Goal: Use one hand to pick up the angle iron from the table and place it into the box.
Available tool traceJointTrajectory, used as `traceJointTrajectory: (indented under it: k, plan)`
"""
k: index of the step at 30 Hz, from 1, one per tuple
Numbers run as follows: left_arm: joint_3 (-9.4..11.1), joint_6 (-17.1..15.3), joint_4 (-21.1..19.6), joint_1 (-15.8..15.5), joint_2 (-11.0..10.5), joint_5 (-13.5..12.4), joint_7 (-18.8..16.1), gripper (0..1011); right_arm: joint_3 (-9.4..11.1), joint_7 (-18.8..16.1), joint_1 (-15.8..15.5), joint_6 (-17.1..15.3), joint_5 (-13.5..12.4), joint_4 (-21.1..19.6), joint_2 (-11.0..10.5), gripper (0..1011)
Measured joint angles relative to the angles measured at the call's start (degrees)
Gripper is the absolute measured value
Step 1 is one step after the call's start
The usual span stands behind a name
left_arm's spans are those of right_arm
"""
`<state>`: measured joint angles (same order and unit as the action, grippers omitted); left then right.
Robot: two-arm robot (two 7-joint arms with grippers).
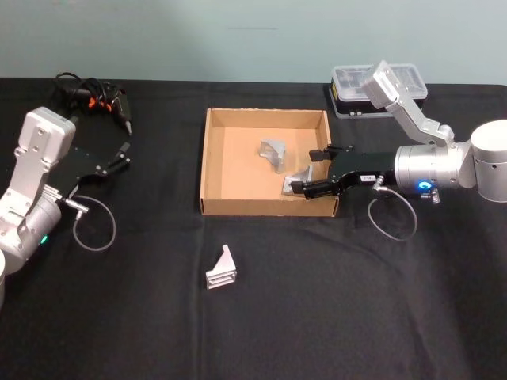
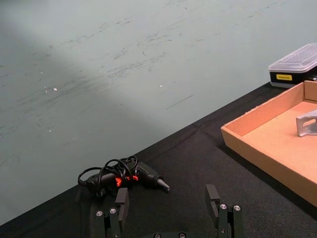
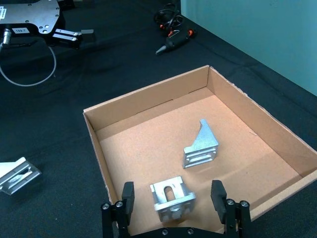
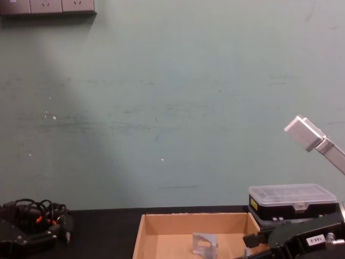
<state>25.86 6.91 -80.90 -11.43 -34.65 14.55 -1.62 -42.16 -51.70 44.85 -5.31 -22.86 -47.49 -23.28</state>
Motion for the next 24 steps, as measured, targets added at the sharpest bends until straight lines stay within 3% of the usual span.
traceJointTrajectory:
  k: [11,19,24]
  plan:
    - [0.0,0.0,0.0,0.0,0.0,0.0,0.0,1011,-0.01,-0.01,0.0,-0.07,-0.05,-0.06,-0.03,1002]
    - [0.0,0.0,0.0,0.0,0.0,0.0,0.0,1011,1.55,-0.08,-1.86,0.18,-0.54,-4.2,-1.22,1002]
    - [0.0,0.0,0.0,0.0,0.0,0.0,0.0,1011,2.82,-1.53,-3.68,0.21,-2.48,-9.61,-2.95,1002]
